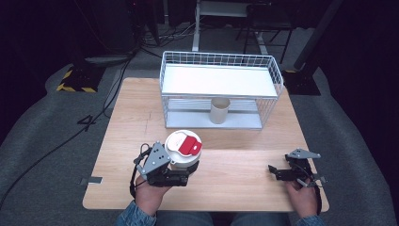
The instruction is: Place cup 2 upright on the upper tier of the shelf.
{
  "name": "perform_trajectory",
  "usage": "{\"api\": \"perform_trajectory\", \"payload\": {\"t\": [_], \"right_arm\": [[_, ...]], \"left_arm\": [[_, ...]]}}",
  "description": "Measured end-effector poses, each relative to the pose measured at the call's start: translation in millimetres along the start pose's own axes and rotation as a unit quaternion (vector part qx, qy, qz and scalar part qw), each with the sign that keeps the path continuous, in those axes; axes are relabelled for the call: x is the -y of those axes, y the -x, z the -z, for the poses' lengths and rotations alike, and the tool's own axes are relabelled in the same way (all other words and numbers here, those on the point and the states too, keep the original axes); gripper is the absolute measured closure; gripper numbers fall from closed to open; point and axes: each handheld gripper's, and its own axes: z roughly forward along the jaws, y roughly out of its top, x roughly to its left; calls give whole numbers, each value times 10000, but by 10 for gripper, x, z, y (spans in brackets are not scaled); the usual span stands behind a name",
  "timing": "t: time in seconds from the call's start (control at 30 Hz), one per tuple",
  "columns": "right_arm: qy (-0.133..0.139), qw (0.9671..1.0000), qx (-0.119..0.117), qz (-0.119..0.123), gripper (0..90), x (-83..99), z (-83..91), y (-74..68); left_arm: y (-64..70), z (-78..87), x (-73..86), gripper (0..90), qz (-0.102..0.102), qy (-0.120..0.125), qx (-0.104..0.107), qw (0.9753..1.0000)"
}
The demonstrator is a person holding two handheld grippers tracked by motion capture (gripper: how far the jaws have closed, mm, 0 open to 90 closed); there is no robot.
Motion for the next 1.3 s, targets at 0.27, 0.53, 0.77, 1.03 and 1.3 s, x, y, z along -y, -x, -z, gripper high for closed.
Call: {"api": "perform_trajectory", "payload": {"t": [0.27,0.53,0.77,1.03,1.3], "right_arm": [[2,10000,9,-7,86,-1,-2,-1],[3,10000,44,-25,86,-8,-10,-5],[4,10000,45,-24,86,-8,-10,-5],[6,10000,54,-34,85,-9,-11,-6],[-4,9999,98,-84,82,-17,-19,-18]], "left_arm": [[-62,-46,-260,119,-87,80,46,9999],[-145,-170,-500,120,-189,76,68,9998],[-201,-315,-653,120,-171,133,128,9997],[-270,-443,-878,120,-191,243,151,9994],[-350,-564,-1090,121,-154,227,191,9994]]}}
